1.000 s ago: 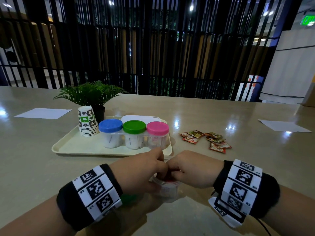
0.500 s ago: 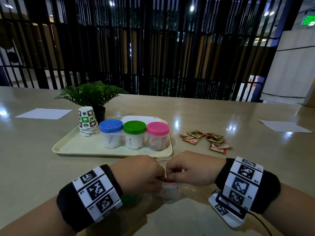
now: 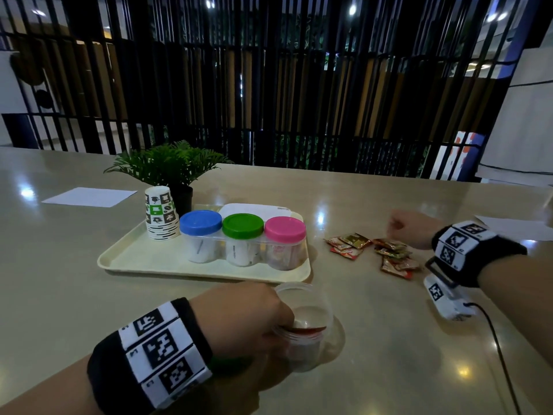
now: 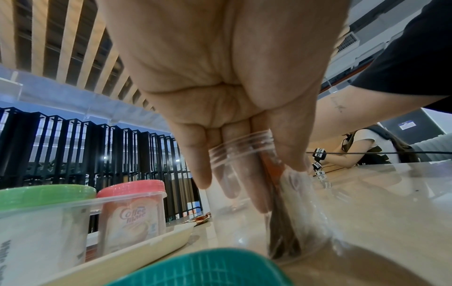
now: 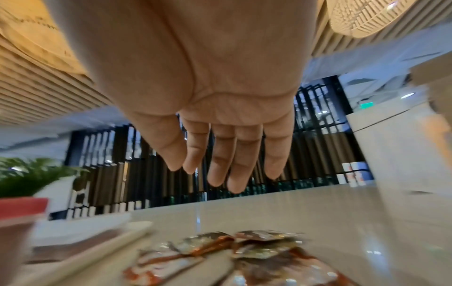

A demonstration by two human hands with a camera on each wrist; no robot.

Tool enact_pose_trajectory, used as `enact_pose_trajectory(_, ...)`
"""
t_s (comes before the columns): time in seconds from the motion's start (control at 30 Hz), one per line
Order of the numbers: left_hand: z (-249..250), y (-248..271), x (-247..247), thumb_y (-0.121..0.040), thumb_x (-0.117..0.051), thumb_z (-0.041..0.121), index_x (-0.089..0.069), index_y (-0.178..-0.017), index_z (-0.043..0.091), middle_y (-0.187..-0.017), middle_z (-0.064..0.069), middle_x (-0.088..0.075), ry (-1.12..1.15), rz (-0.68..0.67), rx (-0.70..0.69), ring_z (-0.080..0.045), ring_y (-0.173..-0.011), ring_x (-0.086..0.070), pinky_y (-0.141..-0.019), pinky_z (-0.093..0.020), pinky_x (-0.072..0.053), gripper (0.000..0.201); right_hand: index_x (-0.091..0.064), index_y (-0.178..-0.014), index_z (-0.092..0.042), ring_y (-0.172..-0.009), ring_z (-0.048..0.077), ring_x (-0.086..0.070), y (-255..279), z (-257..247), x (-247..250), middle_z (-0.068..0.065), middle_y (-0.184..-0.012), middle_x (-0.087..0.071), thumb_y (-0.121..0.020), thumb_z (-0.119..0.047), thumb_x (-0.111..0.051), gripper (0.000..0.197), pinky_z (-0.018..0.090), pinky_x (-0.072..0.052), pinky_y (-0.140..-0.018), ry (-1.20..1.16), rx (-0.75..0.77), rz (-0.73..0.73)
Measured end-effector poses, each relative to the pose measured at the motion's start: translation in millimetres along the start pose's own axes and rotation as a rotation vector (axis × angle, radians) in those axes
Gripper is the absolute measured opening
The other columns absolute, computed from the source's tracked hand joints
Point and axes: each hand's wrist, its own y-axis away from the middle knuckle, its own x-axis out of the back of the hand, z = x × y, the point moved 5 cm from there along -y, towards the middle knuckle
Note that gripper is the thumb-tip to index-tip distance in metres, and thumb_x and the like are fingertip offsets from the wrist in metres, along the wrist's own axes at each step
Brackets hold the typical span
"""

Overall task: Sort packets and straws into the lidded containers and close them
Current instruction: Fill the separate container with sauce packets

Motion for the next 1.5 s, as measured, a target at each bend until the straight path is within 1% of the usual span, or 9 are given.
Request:
enact_pose_trajectory(0.13,-1.4,0.6,-0.4,-0.094,-0.056,0.036,-0.065,-0.109,0.024,-0.103,0.000,-0.066,0.059,0.010,-0.061,-0.017,-0.098,-0.059,-0.090,-0.037,-0.048,0.021,-0.044,-0.128,-0.013,-0.093,0.021,-0.051,-17.3,23.0,-20.3,0.008,-0.113,-0.055,-0.097,-0.024,-0.050,0.034,0.023,-0.038,-0.062,0.153,-0.122,-0.116)
enact_pose_trajectory(0.27,-3.7,-0.8,-1.6,-0.094,-0.056,0.037,-0.065,-0.110,0.024,-0.105,-0.001,-0.065,0.045,0.009,-0.062,-0.019,-0.101,-0.059,-0.091,-0.039,-0.048,0.022,-0.032,-0.144,-0.014,-0.122,0.025,-0.049,-23.2,18.8,-45.3,0.010,-0.140,-0.047,-0.095,-0.037,-0.051,0.057,0.027,-0.040,-0.094,0.167,-0.112,-0.199)
enact_pose_trajectory(0.37,-3.7,-1.8,-2.8,-0.093,-0.055,0.036,-0.064,-0.107,0.022,-0.104,-0.004,-0.065,0.014,0.018,-0.069,-0.023,-0.101,-0.058,-0.087,-0.039,-0.048,0.022,-0.033,-0.146,-0.014,-0.124,0.026,-0.049,-30.1,16.0,-57.9,0.011,-0.139,-0.049,-0.098,-0.041,-0.045,0.056,0.027,-0.038,-0.097,0.099,-0.130,-0.220)
enact_pose_trajectory(0.5,-4.7,-2.2,-3.0,-0.093,-0.054,0.037,-0.064,-0.107,0.022,-0.103,-0.005,-0.065,0.006,0.026,-0.073,-0.023,-0.100,-0.058,-0.086,-0.039,-0.048,0.022,-0.045,-0.137,-0.009,-0.123,0.024,-0.050,-38.8,17.5,-51.2,0.010,-0.136,-0.052,-0.099,-0.046,-0.037,0.054,0.029,-0.039,-0.099,0.190,-0.162,-0.188)
enact_pose_trajectory(0.63,-4.9,-2.3,-4.0,-0.093,-0.055,0.039,-0.063,-0.106,0.023,-0.102,-0.003,-0.065,0.015,0.014,-0.071,-0.021,-0.099,-0.059,-0.086,-0.040,-0.049,0.022,-0.064,-0.117,-0.008,-0.092,0.018,-0.058,-37.2,9.2,-48.1,0.005,-0.110,-0.065,-0.093,-0.047,-0.049,0.048,0.027,-0.047,-0.084,0.374,-0.101,-0.225)
enact_pose_trajectory(0.8,-3.5,-0.1,-4.1,-0.093,-0.053,0.042,-0.062,-0.105,0.025,-0.101,-0.001,-0.063,-0.015,0.037,-0.062,-0.022,-0.099,-0.059,-0.085,-0.041,-0.049,0.023,-0.061,-0.118,-0.010,-0.100,0.016,-0.059,-35.0,12.6,-49.4,0.006,-0.120,-0.062,-0.093,-0.041,-0.054,0.040,0.017,-0.042,-0.069,0.332,-0.079,-0.224)
enact_pose_trajectory(0.93,-2.6,-1.5,-3.5,-0.093,-0.055,0.039,-0.064,-0.109,0.025,-0.103,0.000,-0.065,0.002,0.038,-0.051,-0.019,-0.099,-0.059,-0.087,-0.038,-0.049,0.023,-0.063,-0.118,-0.008,-0.108,0.019,-0.060,-20.0,4.2,-43.0,0.006,-0.121,-0.062,-0.095,-0.030,-0.052,0.033,0.024,-0.047,-0.084,0.306,-0.065,-0.183)
enact_pose_trajectory(1.27,0.4,-3.0,-1.2,-0.093,-0.059,0.032,-0.065,-0.108,0.024,-0.102,0.001,-0.066,0.004,0.016,-0.018,-0.018,-0.097,-0.060,-0.086,-0.035,-0.048,0.018,-0.057,-0.077,-0.022,-0.079,0.014,-0.054,11.8,-7.0,-5.8,0.000,-0.089,-0.059,-0.085,-0.012,-0.063,0.013,0.023,-0.040,-0.061,-0.082,0.068,0.045)
enact_pose_trajectory(1.5,0.8,-2.8,-1.7,-0.093,-0.059,0.032,-0.065,-0.115,0.027,-0.106,0.005,-0.067,0.017,0.000,0.018,-0.014,-0.097,-0.061,-0.087,-0.035,-0.051,0.023,-0.055,-0.091,-0.027,-0.081,0.013,-0.065,57.1,-48.7,11.1,-0.002,-0.091,-0.067,-0.083,-0.004,-0.069,0.027,0.025,-0.052,-0.067,-0.270,0.218,-0.025)
